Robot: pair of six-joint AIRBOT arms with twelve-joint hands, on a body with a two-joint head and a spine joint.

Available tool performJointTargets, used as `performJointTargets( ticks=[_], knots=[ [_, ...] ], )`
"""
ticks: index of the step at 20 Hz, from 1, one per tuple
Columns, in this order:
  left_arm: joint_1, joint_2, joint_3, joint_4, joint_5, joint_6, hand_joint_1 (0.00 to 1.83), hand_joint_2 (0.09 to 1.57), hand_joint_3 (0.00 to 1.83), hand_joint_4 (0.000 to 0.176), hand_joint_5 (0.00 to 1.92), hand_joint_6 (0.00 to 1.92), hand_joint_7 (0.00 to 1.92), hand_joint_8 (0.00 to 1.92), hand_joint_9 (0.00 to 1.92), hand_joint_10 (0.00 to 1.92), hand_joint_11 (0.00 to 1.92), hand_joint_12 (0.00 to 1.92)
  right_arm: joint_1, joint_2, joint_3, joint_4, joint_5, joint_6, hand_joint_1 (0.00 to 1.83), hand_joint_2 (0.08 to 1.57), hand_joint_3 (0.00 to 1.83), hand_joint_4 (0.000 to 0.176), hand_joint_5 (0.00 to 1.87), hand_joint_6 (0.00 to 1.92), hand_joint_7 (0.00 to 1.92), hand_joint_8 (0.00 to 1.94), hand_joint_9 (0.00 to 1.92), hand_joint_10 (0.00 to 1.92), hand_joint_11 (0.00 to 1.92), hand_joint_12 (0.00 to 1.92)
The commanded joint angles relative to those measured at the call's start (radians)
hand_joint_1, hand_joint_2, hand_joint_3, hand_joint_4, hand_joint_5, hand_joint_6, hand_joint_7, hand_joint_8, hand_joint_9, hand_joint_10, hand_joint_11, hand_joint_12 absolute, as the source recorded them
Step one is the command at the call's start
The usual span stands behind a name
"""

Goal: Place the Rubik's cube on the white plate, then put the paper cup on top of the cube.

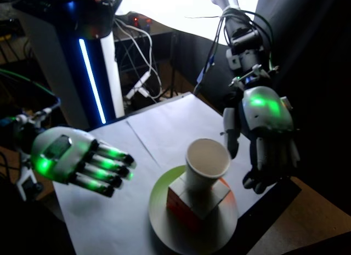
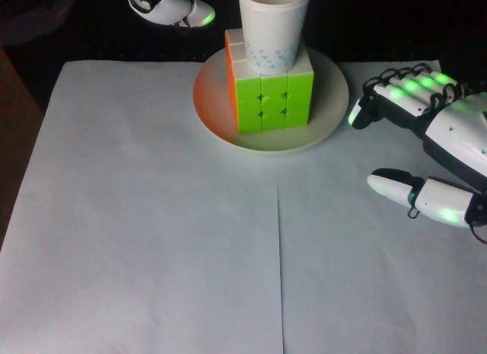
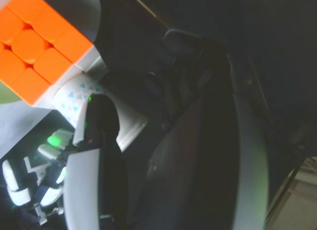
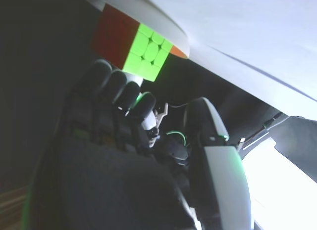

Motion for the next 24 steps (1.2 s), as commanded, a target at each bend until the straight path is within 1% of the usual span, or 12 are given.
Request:
performJointTargets(
  ticks=[1,4,7,11,13,16,17,19,20,22,23,24],
  knots=[
    [-0.021,-0.002,-0.002,-0.004,-0.096,-0.001,0.94,1.22,0.00,0.006,0.22,0.75,0.34,0.78,0.28,1.24,0.13,1.88,0.002,-0.002,0.003,-0.007,0.124,0.005,0.79,1.30,0.00,0.000,0.00,1.29,0.01,1.43,0.00,1.39,0.00,1.21],
    [-0.021,-0.002,-0.003,-0.004,-0.097,-0.001,0.89,1.21,0.00,0.000,0.22,0.61,0.41,0.14,0.17,0.91,0.00,1.74,0.001,-0.003,0.003,-0.006,0.124,0.005,0.75,1.32,0.00,0.000,0.00,1.27,0.00,1.36,0.02,1.47,0.00,1.65],
    [-0.021,0.000,-0.002,-0.004,-0.097,-0.001,0.86,1.22,0.00,0.028,0.11,0.80,0.39,0.14,0.11,0.97,0.00,1.74,0.001,-0.003,0.003,-0.005,0.124,0.005,0.76,1.30,0.00,0.000,0.00,1.22,0.00,1.37,0.00,1.44,0.00,1.53],
    [-0.012,0.033,-0.003,-0.046,-0.123,-0.002,0.79,1.22,0.00,0.025,0.23,0.08,0.33,0.00,0.21,0.44,0.00,1.55,0.001,0.001,0.001,-0.005,0.124,0.005,0.78,1.29,0.00,0.000,0.00,1.20,0.00,1.36,0.01,1.44,0.00,1.59],
    [-0.002,0.059,-0.014,-0.069,-0.145,-0.002,0.76,1.17,0.00,0.020,0.23,0.02,0.32,0.01,0.21,0.31,0.00,1.44,0.001,0.008,-0.004,-0.005,0.125,0.005,0.76,1.28,0.00,0.015,0.00,0.96,0.00,0.99,0.00,1.28,0.00,1.62],
    [0.022,0.111,-0.044,-0.113,-0.209,-0.002,0.56,1.14,0.00,0.130,0.05,0.00,0.03,0.00,0.01,0.10,0.00,0.96,0.001,0.028,-0.017,-0.005,0.154,0.005,0.67,1.24,0.00,0.033,0.00,0.43,0.09,0.32,0.03,0.77,0.00,1.15],
    [0.032,0.131,-0.058,-0.133,-0.235,-0.002,0.46,1.11,0.00,0.147,0.00,0.00,0.00,0.00,0.00,0.00,0.00,1.15,0.001,0.035,-0.022,-0.005,0.166,0.005,0.62,1.23,0.00,0.041,0.01,0.17,0.12,0.07,0.07,0.48,0.00,0.99],
    [0.055,0.171,-0.088,-0.162,-0.290,-0.002,0.46,1.08,0.00,0.140,0.00,0.00,0.00,0.00,0.00,0.00,0.00,0.82,0.001,0.051,-0.031,-0.005,0.186,0.005,0.53,1.23,0.00,0.041,0.01,0.01,0.03,0.00,0.10,0.17,0.00,0.78],
    [0.071,0.195,-0.108,-0.182,-0.331,-0.001,0.47,1.10,0.00,0.133,0.00,0.00,0.00,0.00,0.00,0.00,0.00,0.19,0.001,0.059,-0.035,-0.005,0.197,0.004,0.48,1.24,0.00,0.021,0.00,0.00,0.00,0.00,0.07,0.08,0.00,0.65],
    [0.102,0.241,-0.150,-0.231,-0.405,0.026,0.47,1.10,0.00,0.138,0.00,0.00,0.00,0.00,0.00,0.00,0.05,0.03,0.001,0.075,-0.042,-0.006,0.225,0.004,0.46,1.26,0.00,0.041,0.00,0.00,0.00,0.00,0.03,0.03,0.00,0.51],
    [0.118,0.274,-0.183,-0.259,-0.448,0.054,0.43,1.06,0.01,0.101,0.00,0.00,0.00,0.00,0.00,0.00,0.00,0.46,0.001,0.086,-0.048,-0.006,0.248,0.004,0.43,1.26,0.00,0.056,0.00,0.00,0.00,0.00,0.03,0.02,0.00,0.44],
    [0.135,0.296,-0.209,-0.289,-0.481,0.083,0.44,1.09,0.00,0.108,0.00,0.00,0.00,0.00,0.00,0.00,0.00,0.02,0.001,0.095,-0.053,-0.006,0.265,0.004,0.38,1.28,0.01,0.022,0.00,0.00,0.00,0.00,0.01,0.01,0.00,0.36]
  ],
)
